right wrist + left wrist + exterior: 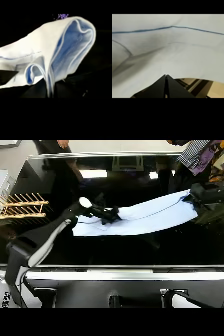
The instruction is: Fold the clothes and pants, and hang the long-sleeved shirts on hangers.
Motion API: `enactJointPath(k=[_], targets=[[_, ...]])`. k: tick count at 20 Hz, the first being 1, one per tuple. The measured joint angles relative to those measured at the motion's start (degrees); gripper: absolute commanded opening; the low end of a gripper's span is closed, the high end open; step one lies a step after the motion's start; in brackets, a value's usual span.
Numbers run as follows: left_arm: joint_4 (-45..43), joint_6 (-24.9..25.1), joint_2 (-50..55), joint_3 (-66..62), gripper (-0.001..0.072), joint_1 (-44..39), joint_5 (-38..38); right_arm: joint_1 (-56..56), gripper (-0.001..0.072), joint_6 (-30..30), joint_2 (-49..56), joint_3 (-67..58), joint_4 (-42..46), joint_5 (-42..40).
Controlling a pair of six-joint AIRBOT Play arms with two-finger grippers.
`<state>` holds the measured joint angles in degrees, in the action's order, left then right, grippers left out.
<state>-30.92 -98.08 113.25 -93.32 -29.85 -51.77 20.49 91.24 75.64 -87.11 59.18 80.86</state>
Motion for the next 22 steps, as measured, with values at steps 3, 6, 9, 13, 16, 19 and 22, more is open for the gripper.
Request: enactJointPath(k=[3, 6, 9, 13, 16, 19, 22], targets=[[4.0, -0.6, 3.6, -3.0, 0.0016, -5.2, 3.5, 0.0, 0.0038, 0.9, -3.6, 0.0, 1.1, 2.5], [5.7, -2.6, 7.4, -7.8, 0.0016, -8.6, 5.4, 0.0, 0.0038, 1.4, -6.1, 0.0, 1.7, 4.3], [6.4, -5.4, 11.1, -12.7, 0.0016, -11.2, 6.1, 0.0, 0.0038, 1.8, -7.6, 0.0, 1.9, 5.1], [6.8, -7.6, 13.9, -17.4, 0.0015, -13.5, 6.3, 0.0, 0.0038, 1.8, -8.2, 0.0, 1.9, 4.5], [5.6, -8.1, 13.5, -19.0, 0.0015, -12.3, 3.5, 0.0, 0.0038, 2.0, -8.3, 0.0, 1.9, 3.3], [-1.4, -8.3, 9.0, -19.7, 0.0015, -7.6, -2.9, -0.6, 0.0038, 2.2, -8.1, 0.0, 0.5, 2.0], [-13.3, -8.3, 1.3, -20.0, 0.0016, -0.2, -11.9, -5.4, 0.0038, 3.5, -7.2, 0.0, -0.9, 0.0]])
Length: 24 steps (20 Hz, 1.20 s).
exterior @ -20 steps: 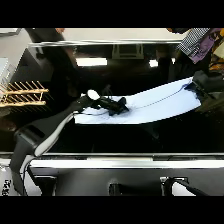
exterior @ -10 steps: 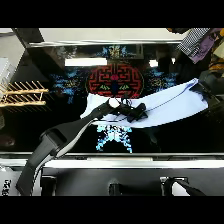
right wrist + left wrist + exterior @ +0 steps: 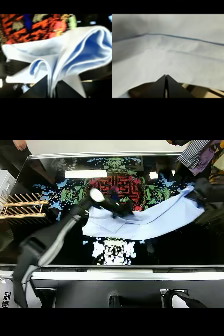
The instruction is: Fold the clothes and pants, and hang the long-sleeved shirts on hangers.
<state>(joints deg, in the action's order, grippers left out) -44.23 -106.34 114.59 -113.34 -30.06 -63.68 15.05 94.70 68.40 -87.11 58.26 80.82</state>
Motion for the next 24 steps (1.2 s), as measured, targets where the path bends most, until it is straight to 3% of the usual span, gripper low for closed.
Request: enactJointPath(k=[5, 12, 17, 24], targets=[[-17.8, 2.8, -13.8, -0.1, 0.0017, 14.4, -13.6, -16.0, 0.0038, 5.5, 4.5, 0.0, 0.5, -7.7], [-24.9, 5.7, -24.7, -0.1, 0.0017, 33.6, -22.4, -36.5, 0.0038, 13.3, 16.0, 0.0, 1.1, -22.1], [-29.8, 7.0, -26.2, -0.1, 0.0017, 39.3, -25.0, -42.1, 0.0038, 16.4, 22.7, 0.0, -0.2, -30.0], [-33.7, 7.3, -26.5, -0.1, 0.0018, 41.2, -26.2, -43.4, 0.0039, 17.2, 28.0, 0.0, -5.1, -38.2]])
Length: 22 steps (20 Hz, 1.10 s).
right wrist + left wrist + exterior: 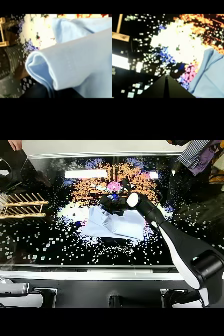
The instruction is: Fold the clothes and pants, and hang the long-sleeved shirts on hangers.
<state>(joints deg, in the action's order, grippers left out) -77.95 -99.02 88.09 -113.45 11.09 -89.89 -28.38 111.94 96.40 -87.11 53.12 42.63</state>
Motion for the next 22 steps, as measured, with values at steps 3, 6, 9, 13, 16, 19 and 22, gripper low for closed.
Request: enactJointPath(k=[3, 6, 9, 13, 16, 19, 22], targets=[[-1.7, 0.0, 0.0, 0.0, 0.0018, 0.1, -0.1, -0.1, 0.0040, 0.0, 1.7, 0.0, -1.7, -1.4], [-2.6, 0.0, 0.0, 0.0, 0.0018, 0.2, -0.1, -1.1, 0.0068, -0.4, 3.4, 0.0, -2.8, -2.2], [-3.0, 0.0, 0.0, 0.0, 0.0018, 0.2, -0.1, -2.8, 0.0289, -0.5, 5.0, 0.0, -3.3, -2.8], [-3.2, 0.0, 0.0, 0.0, 0.0018, 0.2, -0.2, -4.0, 0.0547, -1.5, 5.8, 0.0, -4.4, -5.1], [-3.3, 0.0, 0.0, 0.0, 0.0018, 0.2, -0.2, -2.9, 0.0547, -3.0, 4.2, 0.0, -5.6, -4.8], [-3.4, 0.1, 0.0, 0.0, 0.0018, 0.2, -0.1, 3.0, 0.0548, -6.2, -0.2, 0.0, -5.6, 1.6], [-3.5, 0.0, 0.0, 0.0, 0.0018, 0.2, -0.1, 14.1, 0.0547, -10.8, -4.7, 0.0, -3.5, 12.2]])
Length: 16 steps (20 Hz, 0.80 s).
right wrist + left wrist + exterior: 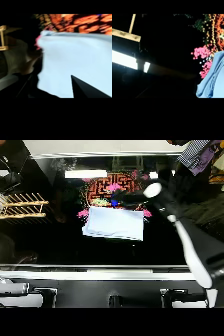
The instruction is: Fold the clothes and pants, and hang the long-sleeved shirts on hangers.
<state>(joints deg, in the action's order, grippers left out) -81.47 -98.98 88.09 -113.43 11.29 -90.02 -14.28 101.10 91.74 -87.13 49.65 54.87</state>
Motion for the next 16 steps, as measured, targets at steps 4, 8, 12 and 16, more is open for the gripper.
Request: enactJointPath(k=[4, 8, 12, 16], targets=[[-0.2, 0.0, 0.0, 0.0, 0.0018, 0.0, -0.2, 16.5, 0.0547, -7.3, -2.3, 2.7, 1.4, 12.0], [-0.3, 0.0, 0.0, 0.0, 0.0019, 0.0, -0.5, 25.7, 0.0547, -15.3, -2.0, 11.3, -1.8, 15.8], [-0.3, 0.0, 0.0, 0.0, 0.0019, 0.0, -0.7, 26.4, 0.0544, -21.8, 0.7, 18.3, -6.6, 15.8], [-0.3, 0.0, 0.0, 0.0, 0.0019, 0.0, -0.7, 23.6, 0.0528, -24.7, 3.7, 21.1, -8.3, 13.7]])
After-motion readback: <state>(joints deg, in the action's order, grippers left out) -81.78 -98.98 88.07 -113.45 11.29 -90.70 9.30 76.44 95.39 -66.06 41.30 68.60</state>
